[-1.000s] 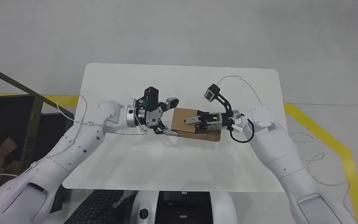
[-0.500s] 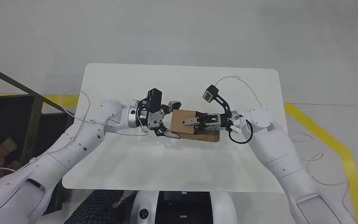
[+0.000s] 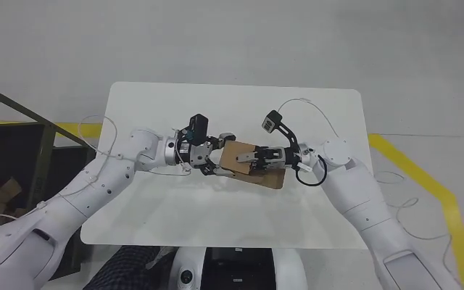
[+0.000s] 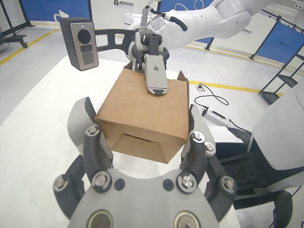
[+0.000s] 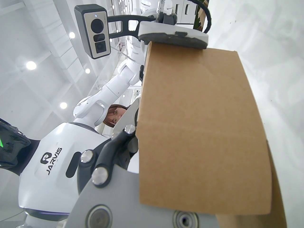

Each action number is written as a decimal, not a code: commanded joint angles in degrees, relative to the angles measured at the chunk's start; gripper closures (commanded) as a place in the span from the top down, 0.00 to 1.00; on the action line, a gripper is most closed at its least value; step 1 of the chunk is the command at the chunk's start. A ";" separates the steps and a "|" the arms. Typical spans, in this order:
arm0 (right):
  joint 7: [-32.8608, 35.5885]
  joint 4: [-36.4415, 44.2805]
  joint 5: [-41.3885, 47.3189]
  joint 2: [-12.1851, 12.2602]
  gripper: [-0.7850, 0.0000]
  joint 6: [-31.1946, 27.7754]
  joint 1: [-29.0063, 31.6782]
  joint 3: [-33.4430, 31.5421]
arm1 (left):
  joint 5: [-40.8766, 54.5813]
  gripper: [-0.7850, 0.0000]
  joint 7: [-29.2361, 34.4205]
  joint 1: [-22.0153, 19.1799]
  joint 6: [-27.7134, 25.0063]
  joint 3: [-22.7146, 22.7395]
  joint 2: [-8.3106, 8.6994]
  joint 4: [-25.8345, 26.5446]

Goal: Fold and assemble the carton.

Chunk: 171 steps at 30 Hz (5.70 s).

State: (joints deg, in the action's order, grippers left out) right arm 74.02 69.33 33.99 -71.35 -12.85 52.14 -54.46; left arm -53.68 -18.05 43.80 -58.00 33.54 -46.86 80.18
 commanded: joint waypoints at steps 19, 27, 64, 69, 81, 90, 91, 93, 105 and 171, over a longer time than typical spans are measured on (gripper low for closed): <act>-0.85 -0.35 0.44 -0.42 0.31 -0.06 -0.37 0.42 | -1.35 0.49 -3.20 0.60 0.00 -0.06 1.03 -0.53; -1.02 -0.81 1.02 -0.48 0.45 0.00 -0.59 -0.01 | -2.19 0.49 -4.04 1.59 0.00 1.16 1.37 -0.80; -7.32 21.84 -17.60 4.79 0.00 14.85 9.90 -8.79 | -4.40 0.54 -3.97 8.83 0.76 13.96 2.05 -0.76; -8.82 20.18 -16.97 4.75 0.00 14.23 9.29 -8.63 | -4.53 0.55 -3.50 9.47 0.33 14.83 1.75 -0.30; -9.64 17.59 -15.88 4.20 0.00 12.98 6.52 -5.81 | -4.57 0.54 -1.91 10.49 0.00 15.45 1.11 1.58; -9.03 15.41 -14.11 3.67 0.00 11.25 4.57 -3.82 | -4.28 0.54 -1.31 10.70 0.00 15.12 0.93 2.09; -9.13 15.13 -14.14 3.68 0.00 11.18 4.45 -3.85 | -4.14 0.54 -1.34 10.68 0.00 15.11 0.92 2.00; -9.26 14.70 -14.01 3.80 0.00 10.98 4.44 -4.36 | -4.07 0.54 -1.34 10.64 0.00 15.16 0.92 1.79; -13.37 15.23 -16.88 5.16 0.00 12.21 5.21 -9.78 | -3.99 0.59 -1.80 11.88 0.00 15.99 1.36 2.13; -8.02 9.22 -11.72 6.24 0.00 19.58 6.82 -9.42 | -6.33 0.52 -6.76 16.69 0.00 21.77 1.75 4.05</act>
State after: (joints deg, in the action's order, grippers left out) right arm 66.15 78.91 21.02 -64.86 7.39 59.26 -64.59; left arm -59.94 -24.77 60.44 -58.00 55.38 -45.04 84.16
